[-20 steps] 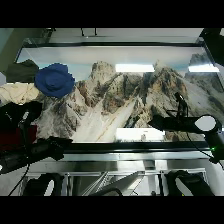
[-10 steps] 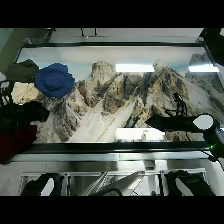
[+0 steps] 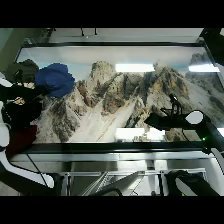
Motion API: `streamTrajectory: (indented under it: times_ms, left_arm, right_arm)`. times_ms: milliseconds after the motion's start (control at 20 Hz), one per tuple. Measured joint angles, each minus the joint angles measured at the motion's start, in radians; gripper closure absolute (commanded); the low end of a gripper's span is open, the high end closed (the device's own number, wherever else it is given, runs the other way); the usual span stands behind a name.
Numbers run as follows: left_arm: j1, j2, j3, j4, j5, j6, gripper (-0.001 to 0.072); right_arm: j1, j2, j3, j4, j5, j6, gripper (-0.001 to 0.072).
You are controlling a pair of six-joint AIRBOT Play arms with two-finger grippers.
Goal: Fold the shirts.
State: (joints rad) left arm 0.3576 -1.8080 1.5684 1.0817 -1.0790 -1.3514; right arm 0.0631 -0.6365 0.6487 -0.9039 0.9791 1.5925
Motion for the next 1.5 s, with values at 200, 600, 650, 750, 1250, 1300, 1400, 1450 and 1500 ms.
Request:
streamTrajectory:
  times_ms: [200,600,650,750,1250,1300,1400,1450,1500]
  left_arm:
    - [-0.026,-0.198,0.203,-0.071,0.016,0.024,0.0011]
    - [-0.064,-0.332,0.454,-0.175,-0.146,0.039,0.0696]
    - [-0.076,-0.303,0.447,-0.218,-0.167,0.055,0.0696]
    - [-0.115,-0.230,0.407,-0.316,-0.226,0.092,0.0697]
    - [-0.521,0.234,-0.175,-0.485,-0.348,0.190,0.0692]
    - [-0.555,0.259,-0.225,-0.487,-0.324,0.192,0.0682]
    - [-0.601,0.289,-0.283,-0.473,-0.303,0.193,0.0119]
    - [-0.611,0.299,-0.295,-0.452,-0.297,0.184,0.0088]
    - [-0.615,0.304,-0.299,-0.417,-0.293,0.159,0.0089]
  right_arm:
    - [0.000,-0.064,0.000,0.000,-0.010,0.000,0.0340]
    - [0.000,-0.106,0.001,0.008,-0.029,-0.016,0.0349]
    - [0.000,-0.106,0.002,0.008,-0.033,-0.022,0.0349]
    - [0.000,-0.095,0.005,0.010,-0.034,-0.044,0.0348]
    - [-0.052,0.092,0.036,-0.019,0.094,-0.143,0.0347]
    - [-0.055,0.095,0.037,-0.020,0.109,-0.147,0.0347]
    - [-0.057,0.092,0.037,-0.008,0.142,-0.166,0.0345]
    - [-0.058,0.087,0.034,0.012,0.154,-0.178,0.0333]
    - [-0.058,0.081,0.027,0.037,0.166,-0.199,0.0262]
